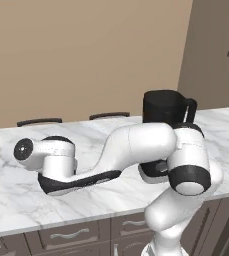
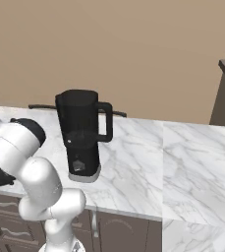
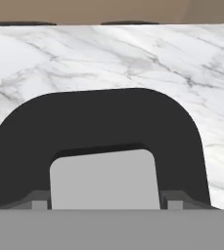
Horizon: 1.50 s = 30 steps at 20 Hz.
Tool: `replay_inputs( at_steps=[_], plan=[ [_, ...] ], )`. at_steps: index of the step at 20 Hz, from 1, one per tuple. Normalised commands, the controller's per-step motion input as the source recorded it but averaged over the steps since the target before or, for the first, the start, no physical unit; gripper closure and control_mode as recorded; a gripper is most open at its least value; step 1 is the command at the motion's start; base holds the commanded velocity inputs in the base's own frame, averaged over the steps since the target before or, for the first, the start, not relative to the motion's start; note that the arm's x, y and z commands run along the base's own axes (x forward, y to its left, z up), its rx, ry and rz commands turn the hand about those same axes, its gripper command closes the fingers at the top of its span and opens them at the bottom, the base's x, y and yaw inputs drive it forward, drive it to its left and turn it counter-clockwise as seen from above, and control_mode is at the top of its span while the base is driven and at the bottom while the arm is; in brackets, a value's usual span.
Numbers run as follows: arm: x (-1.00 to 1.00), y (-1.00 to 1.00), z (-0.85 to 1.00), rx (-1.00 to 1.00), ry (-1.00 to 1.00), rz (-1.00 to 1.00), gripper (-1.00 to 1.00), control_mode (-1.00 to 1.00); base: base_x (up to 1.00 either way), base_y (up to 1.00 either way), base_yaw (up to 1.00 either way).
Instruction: Grab the lime and garlic from the fridge, place them in the blender, close the lid, and turn on the blender to create a marinade.
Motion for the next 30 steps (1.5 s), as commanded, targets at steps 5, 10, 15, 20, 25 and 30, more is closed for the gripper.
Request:
replay_inputs(
  at_steps=[5,10,15,20,25,30],
  plan=[
    [0.16,-0.54,1.00,-0.01,-0.28,0.00,1.00,-1.00,0.00,0.00,0.00],
    [0.45,-0.75,1.00,0.00,-0.23,-0.01,1.00,-1.00,0.00,0.00,0.00],
    [0.61,-0.92,1.00,0.00,-0.15,-0.01,1.00,-1.00,0.00,0.00,0.00],
    [0.42,-0.73,1.00,0.00,-0.06,-0.01,1.00,-1.00,0.00,0.00,0.00],
    [0.35,-0.45,1.00,0.08,0.10,0.00,1.00,-1.00,0.00,0.00,0.00],
    [0.38,-0.30,0.90,0.20,0.39,0.00,1.00,-1.00,0.00,0.00,0.00]
  ],
)
